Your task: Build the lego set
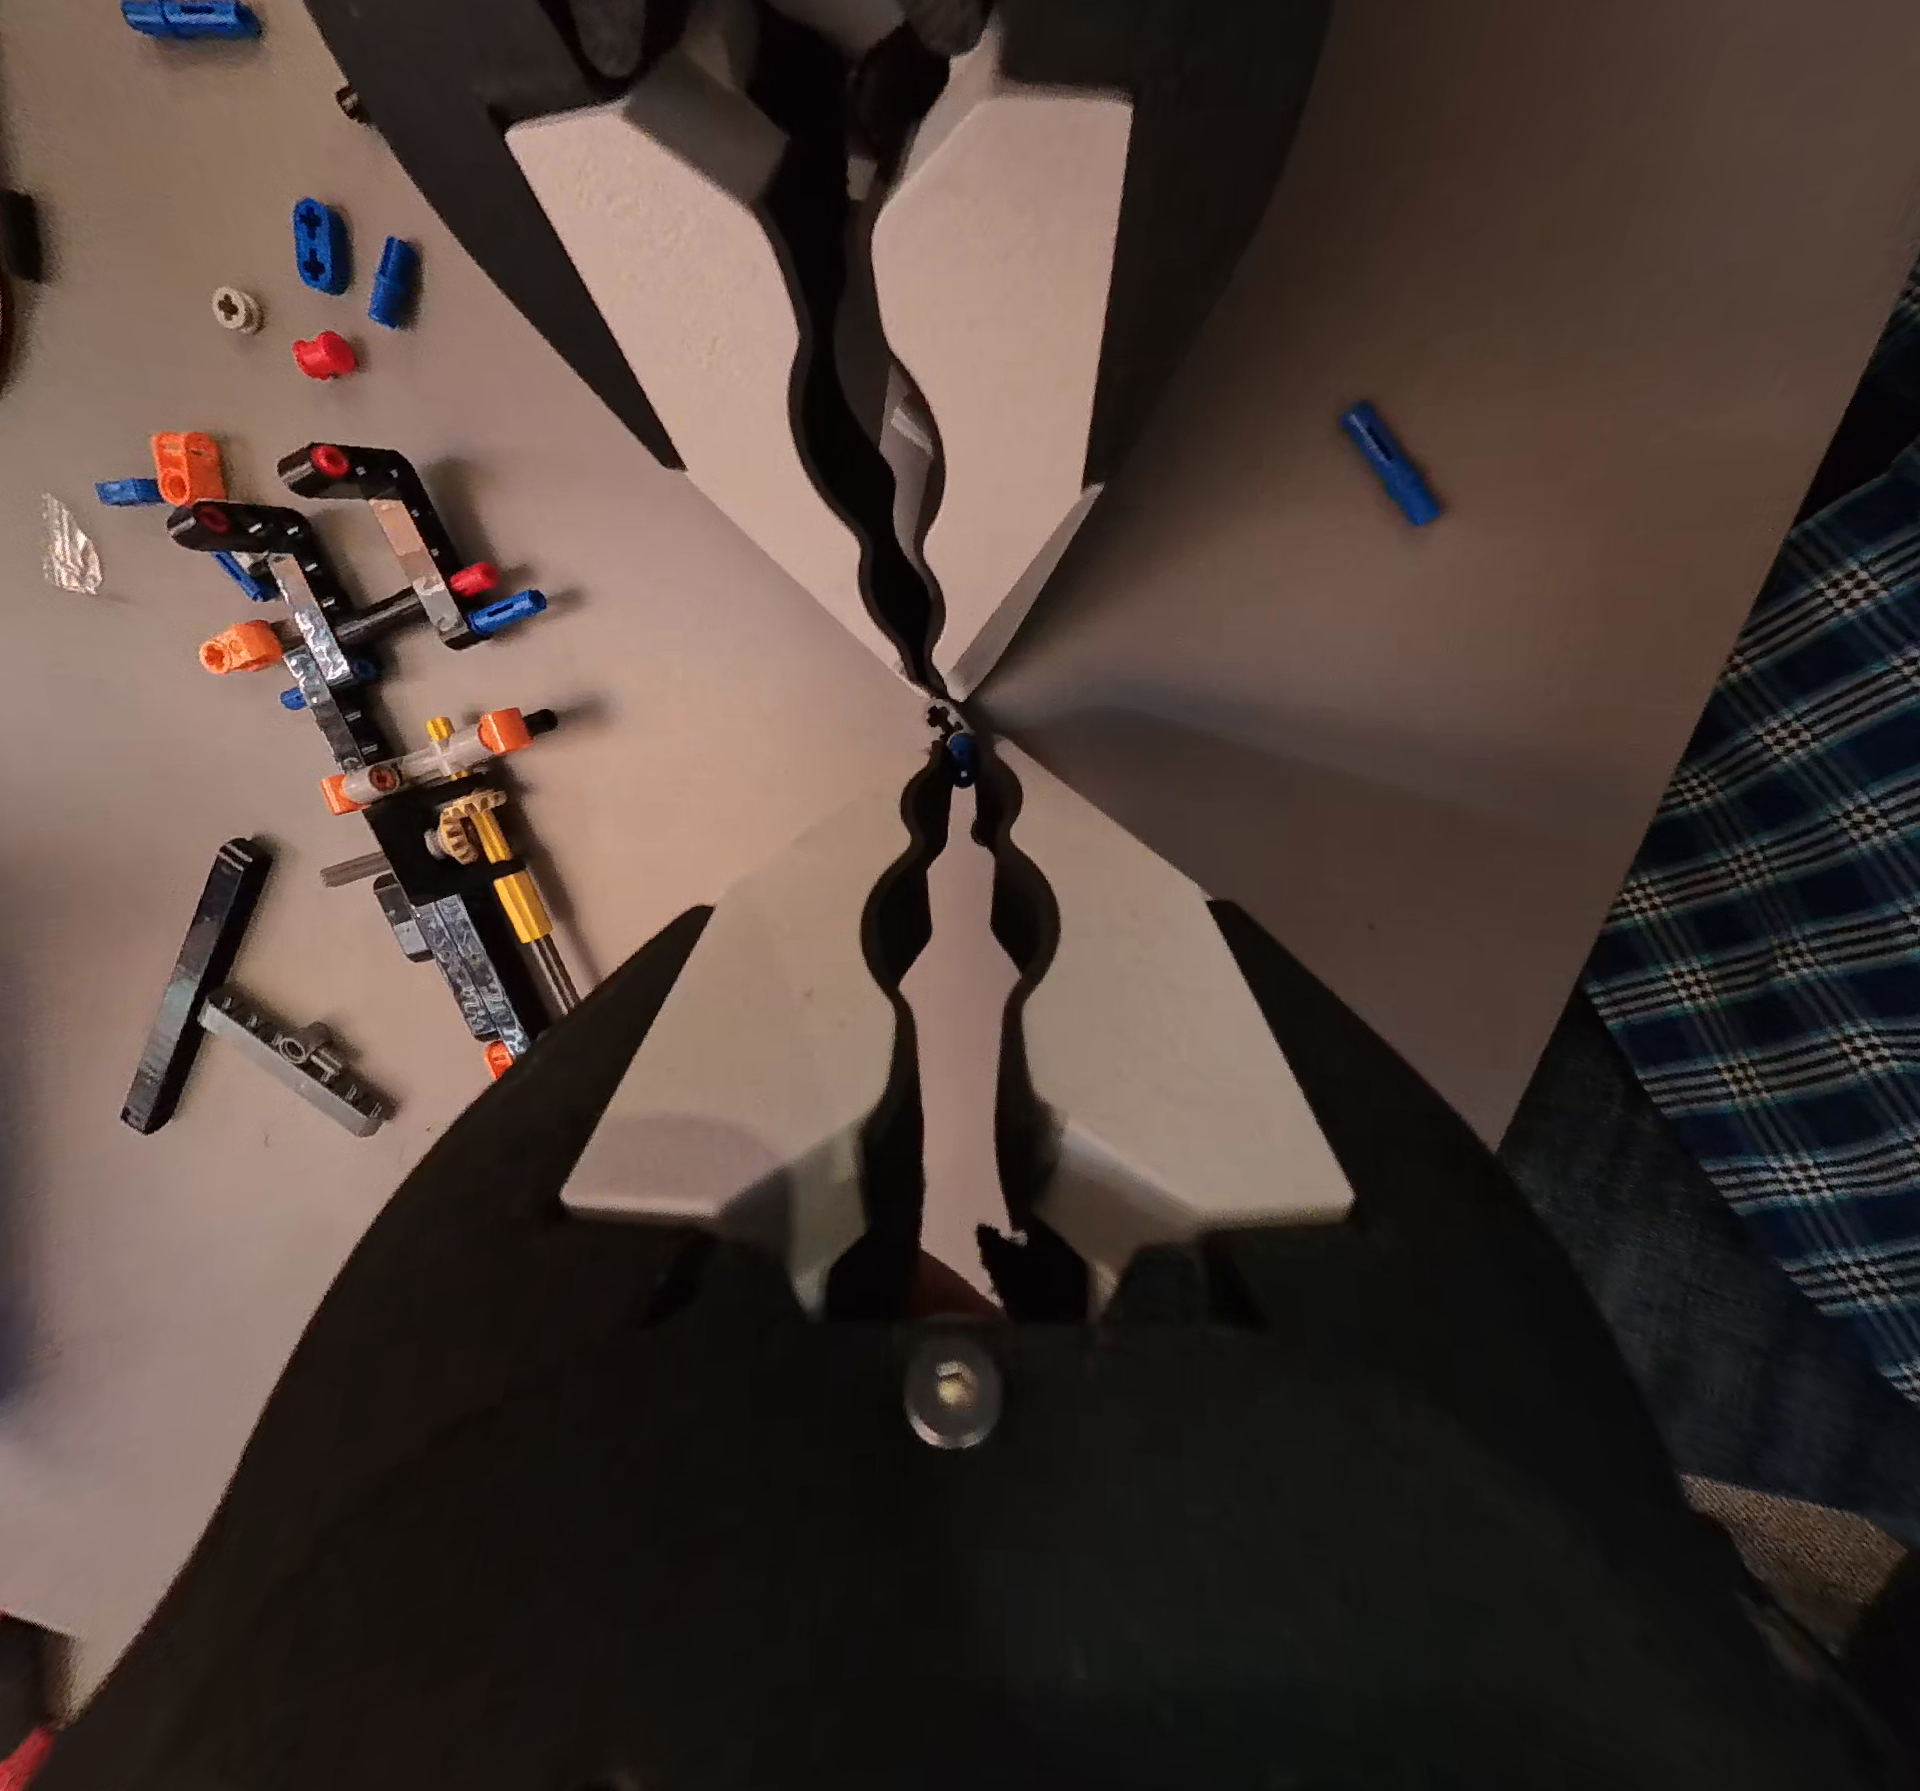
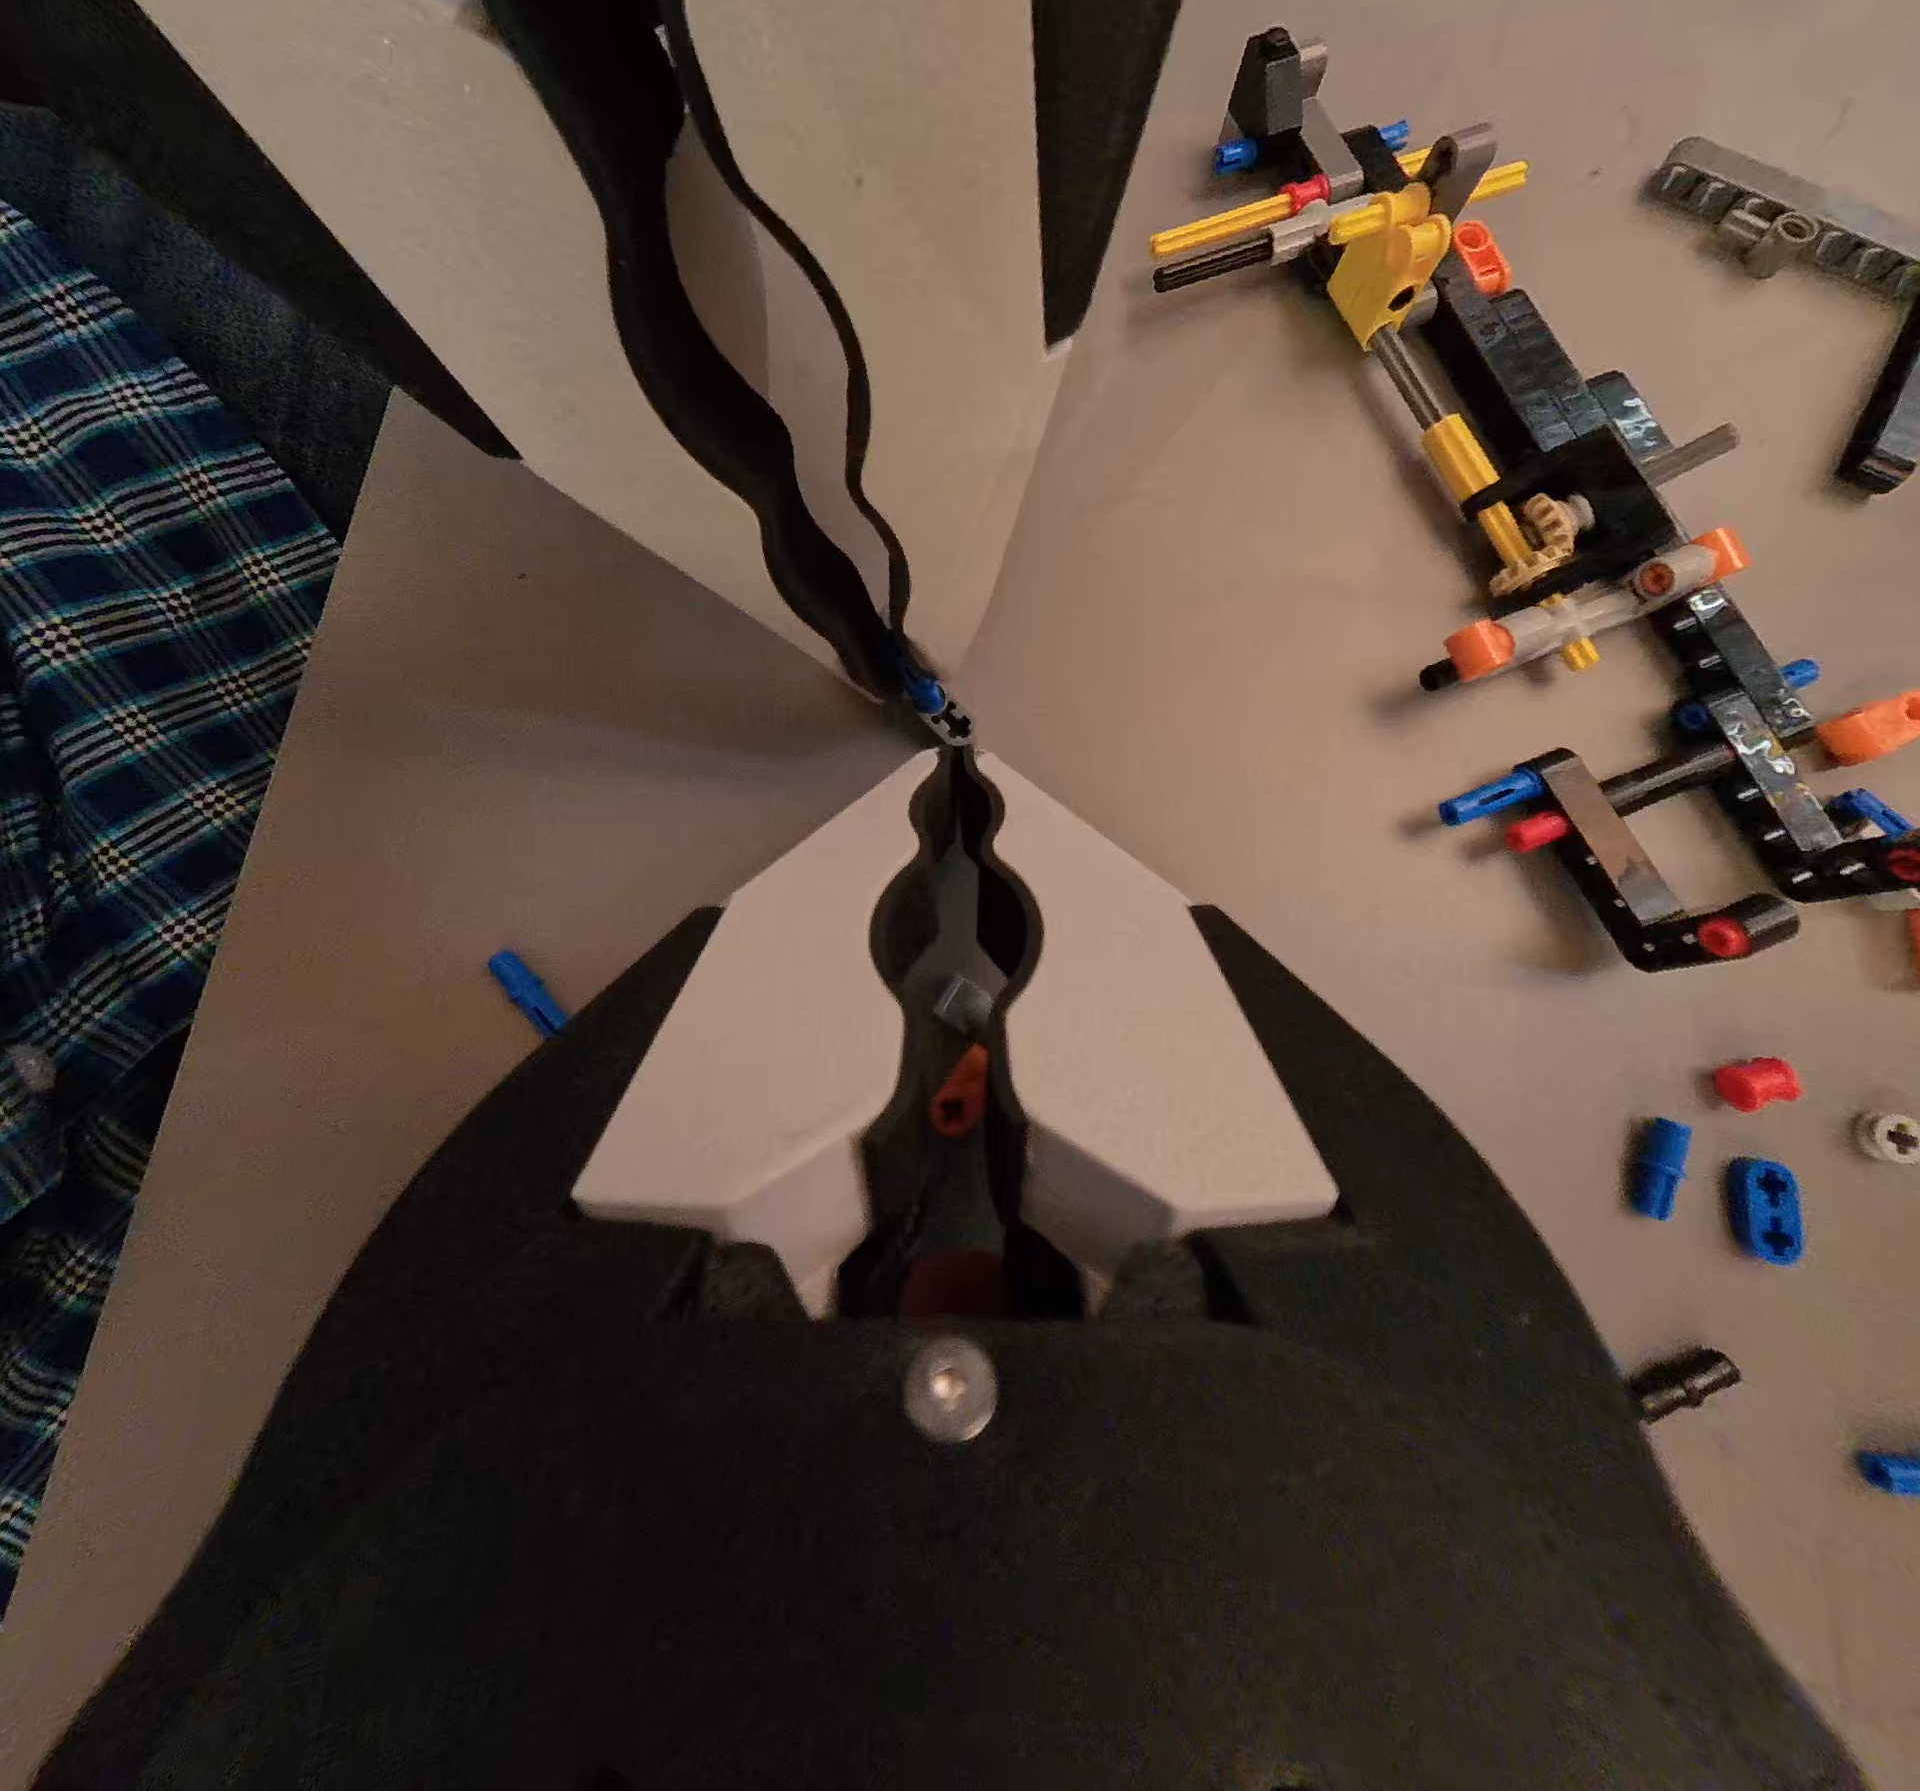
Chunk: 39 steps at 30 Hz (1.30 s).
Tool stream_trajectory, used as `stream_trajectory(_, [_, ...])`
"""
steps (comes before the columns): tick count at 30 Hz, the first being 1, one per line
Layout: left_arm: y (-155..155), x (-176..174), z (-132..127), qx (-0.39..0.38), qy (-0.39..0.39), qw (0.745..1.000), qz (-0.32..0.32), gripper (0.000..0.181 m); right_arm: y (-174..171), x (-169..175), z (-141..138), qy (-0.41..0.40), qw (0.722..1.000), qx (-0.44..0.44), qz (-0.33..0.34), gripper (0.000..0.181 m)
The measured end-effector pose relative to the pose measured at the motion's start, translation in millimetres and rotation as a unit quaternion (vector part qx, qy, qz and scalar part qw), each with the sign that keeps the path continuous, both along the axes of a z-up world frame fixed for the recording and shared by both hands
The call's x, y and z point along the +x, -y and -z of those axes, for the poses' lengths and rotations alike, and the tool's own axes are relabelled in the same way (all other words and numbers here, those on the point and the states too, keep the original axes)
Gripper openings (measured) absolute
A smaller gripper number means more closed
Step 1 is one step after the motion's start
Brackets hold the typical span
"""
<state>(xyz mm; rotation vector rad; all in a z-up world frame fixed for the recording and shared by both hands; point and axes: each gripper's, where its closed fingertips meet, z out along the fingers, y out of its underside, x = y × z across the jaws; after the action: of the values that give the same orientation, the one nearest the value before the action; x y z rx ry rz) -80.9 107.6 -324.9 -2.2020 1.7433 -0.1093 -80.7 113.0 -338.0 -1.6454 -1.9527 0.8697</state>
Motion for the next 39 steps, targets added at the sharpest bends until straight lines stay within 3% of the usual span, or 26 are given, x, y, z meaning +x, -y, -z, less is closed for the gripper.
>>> stream_trajectory(17, [-2.7,6.8,2.1,0.004,0.033,0.999,-0.008,0.003,-1.1,-1.6,0.2,-0.004,1.000,0.009,0.004,0.000])
stream_trajectory(26, [2.3,-1.3,15.0,0.009,0.085,0.995,-0.056,0.002,-5.4,0.6,0.2,-0.006,1.000,0.016,0.008,0.000])
stream_trajectory(35, [-16.4,1.9,-12.1,0.121,0.159,0.976,-0.089,0.002,-9.5,1.0,-27.3,-0.062,0.998,-0.011,0.028,0.008])
stream_trajectory(39, [-22.2,3.9,-21.1,0.202,0.112,0.971,-0.059,0.002,-11.8,-1.0,-32.2,-0.079,0.994,-0.055,0.058,0.008])
